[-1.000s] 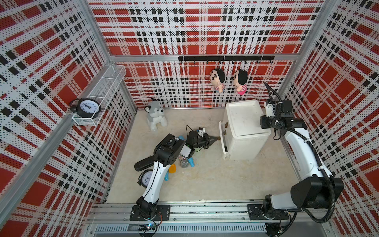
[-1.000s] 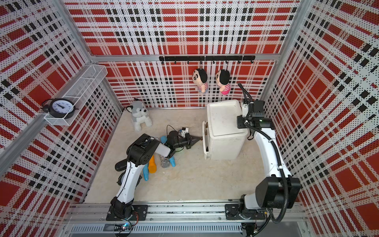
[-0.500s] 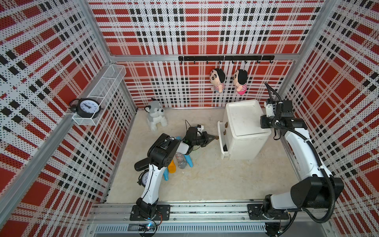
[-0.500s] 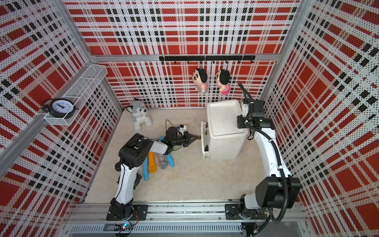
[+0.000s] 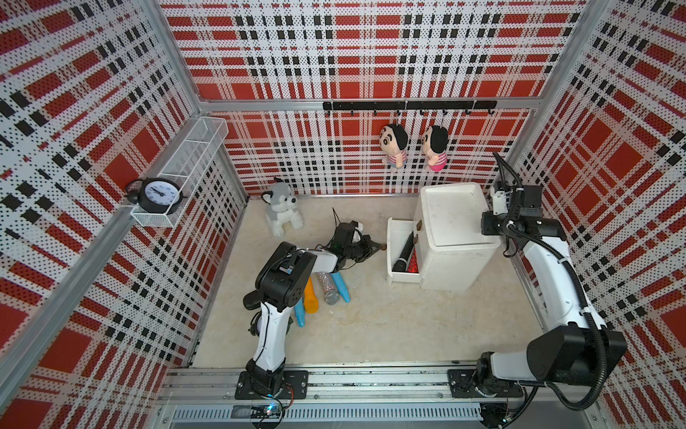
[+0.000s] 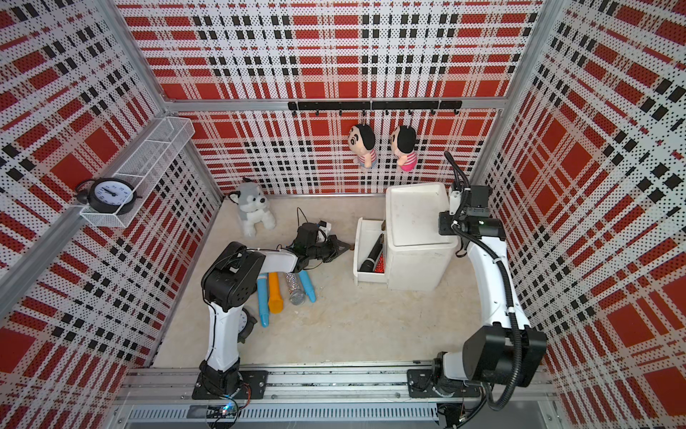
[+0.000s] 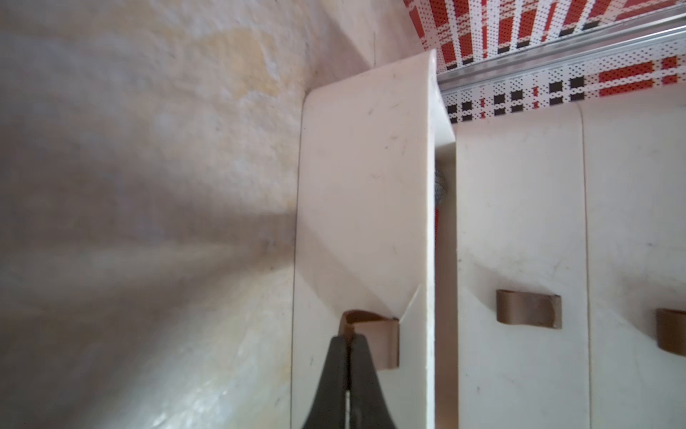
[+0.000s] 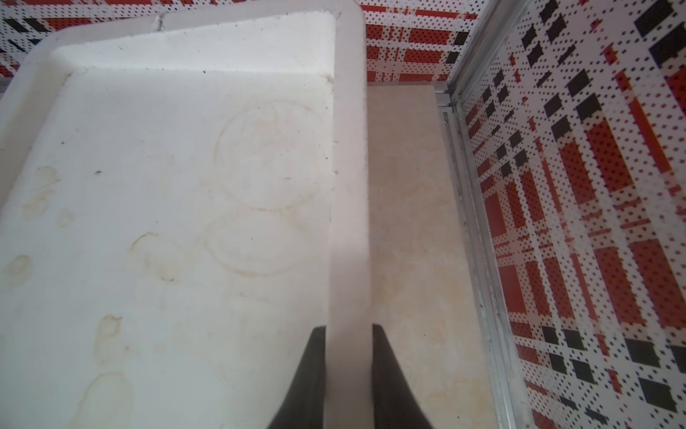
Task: Take the microphone out of the drawer
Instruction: Open the drawer in the storage box.
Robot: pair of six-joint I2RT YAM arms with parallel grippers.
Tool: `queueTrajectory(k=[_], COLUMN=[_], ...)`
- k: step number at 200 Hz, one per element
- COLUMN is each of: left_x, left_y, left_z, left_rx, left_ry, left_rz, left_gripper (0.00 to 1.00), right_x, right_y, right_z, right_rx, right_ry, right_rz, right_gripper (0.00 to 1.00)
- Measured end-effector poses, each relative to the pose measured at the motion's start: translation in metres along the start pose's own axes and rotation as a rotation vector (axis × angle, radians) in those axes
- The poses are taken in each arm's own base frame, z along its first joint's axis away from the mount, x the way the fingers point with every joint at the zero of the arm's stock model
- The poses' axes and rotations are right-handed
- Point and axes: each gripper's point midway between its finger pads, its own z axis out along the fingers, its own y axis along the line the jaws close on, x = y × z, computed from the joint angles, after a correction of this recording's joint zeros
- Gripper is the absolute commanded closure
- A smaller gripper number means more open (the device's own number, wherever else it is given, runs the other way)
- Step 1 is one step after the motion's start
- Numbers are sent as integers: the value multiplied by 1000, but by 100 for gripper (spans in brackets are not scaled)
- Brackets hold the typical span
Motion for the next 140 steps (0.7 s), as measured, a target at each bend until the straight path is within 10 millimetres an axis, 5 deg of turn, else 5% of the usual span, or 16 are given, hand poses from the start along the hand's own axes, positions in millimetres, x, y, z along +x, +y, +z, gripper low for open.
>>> queueTrajectory(k=[116, 140], left_x=[-6, -7], left_y=[-2, -3], left_z=[-14, -14], left_rx=[-81, -97], left_ry=[7, 21], left_rz=[98, 118], left_gripper=[100, 82], right_x=[4, 4], right_y=[-6, -5], right_z=[-4, -5], right_rx=[-18, -23], right_ry=[-21, -34], right_rz=[26, 24], right_gripper=[100, 100])
